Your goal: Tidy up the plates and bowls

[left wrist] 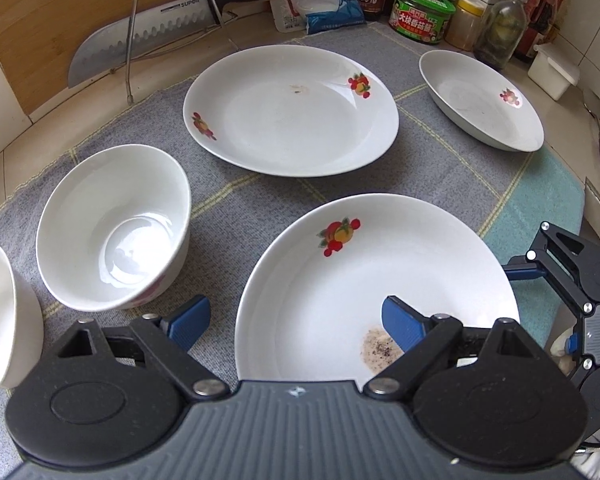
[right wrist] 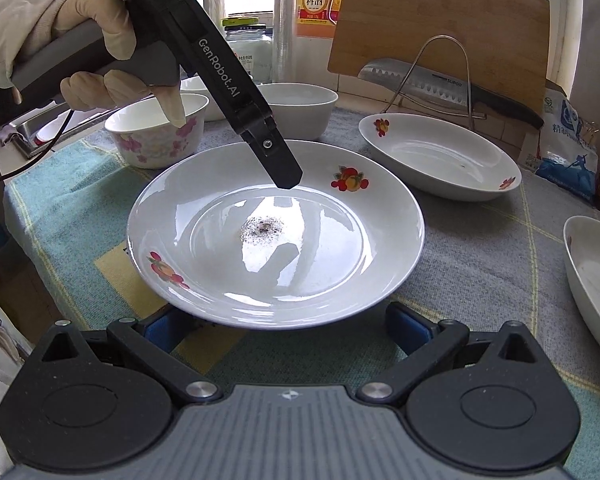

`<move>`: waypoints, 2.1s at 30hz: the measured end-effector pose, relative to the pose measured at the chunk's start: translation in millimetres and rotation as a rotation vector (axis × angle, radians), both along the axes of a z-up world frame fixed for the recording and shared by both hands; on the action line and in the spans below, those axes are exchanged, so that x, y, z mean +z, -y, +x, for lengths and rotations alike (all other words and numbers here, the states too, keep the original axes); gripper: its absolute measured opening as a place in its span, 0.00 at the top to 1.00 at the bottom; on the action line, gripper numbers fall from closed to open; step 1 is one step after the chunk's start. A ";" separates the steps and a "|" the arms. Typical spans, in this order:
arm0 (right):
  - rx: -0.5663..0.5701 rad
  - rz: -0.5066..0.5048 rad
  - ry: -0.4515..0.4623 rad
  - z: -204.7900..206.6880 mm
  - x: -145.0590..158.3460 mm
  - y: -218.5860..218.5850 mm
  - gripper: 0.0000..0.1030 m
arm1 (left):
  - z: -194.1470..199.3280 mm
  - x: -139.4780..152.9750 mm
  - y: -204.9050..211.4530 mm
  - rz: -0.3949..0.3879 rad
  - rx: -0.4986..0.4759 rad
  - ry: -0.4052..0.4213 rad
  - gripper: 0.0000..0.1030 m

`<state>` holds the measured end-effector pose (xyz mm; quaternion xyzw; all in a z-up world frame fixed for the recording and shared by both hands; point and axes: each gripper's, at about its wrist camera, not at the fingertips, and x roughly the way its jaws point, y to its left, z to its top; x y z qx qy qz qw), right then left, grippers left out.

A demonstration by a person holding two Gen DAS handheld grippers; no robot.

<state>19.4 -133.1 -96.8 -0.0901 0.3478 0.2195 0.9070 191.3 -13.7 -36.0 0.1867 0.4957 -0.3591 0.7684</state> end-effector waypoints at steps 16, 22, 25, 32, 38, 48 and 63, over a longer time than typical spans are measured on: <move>0.020 0.002 0.027 -1.4 -2.0 -0.7 0.00 | 14.3 -11.4 13.5 0.024 -0.102 -0.123 0.22; 0.032 -0.006 0.030 -0.4 -1.4 -2.8 0.00 | 21.4 -12.3 15.4 0.039 -0.122 -0.146 0.24; 0.045 -0.018 0.035 0.2 -0.9 -5.0 0.00 | 23.4 -14.7 17.3 0.047 -0.130 -0.166 0.24; 0.043 -0.016 0.014 3.7 -0.2 -5.4 0.00 | 23.7 -15.3 20.8 0.057 -0.140 -0.169 0.24; 0.043 -0.025 -0.009 6.9 1.2 -7.1 0.00 | 23.8 -15.6 22.9 0.067 -0.152 -0.168 0.24; 0.045 -0.021 -0.037 10.5 2.9 -6.4 0.00 | 22.5 -15.5 24.0 0.068 -0.148 -0.160 0.24; 0.070 -0.017 -0.047 12.3 22.5 18.1 0.00 | 16.7 5.0 38.4 0.034 -0.133 -0.136 0.24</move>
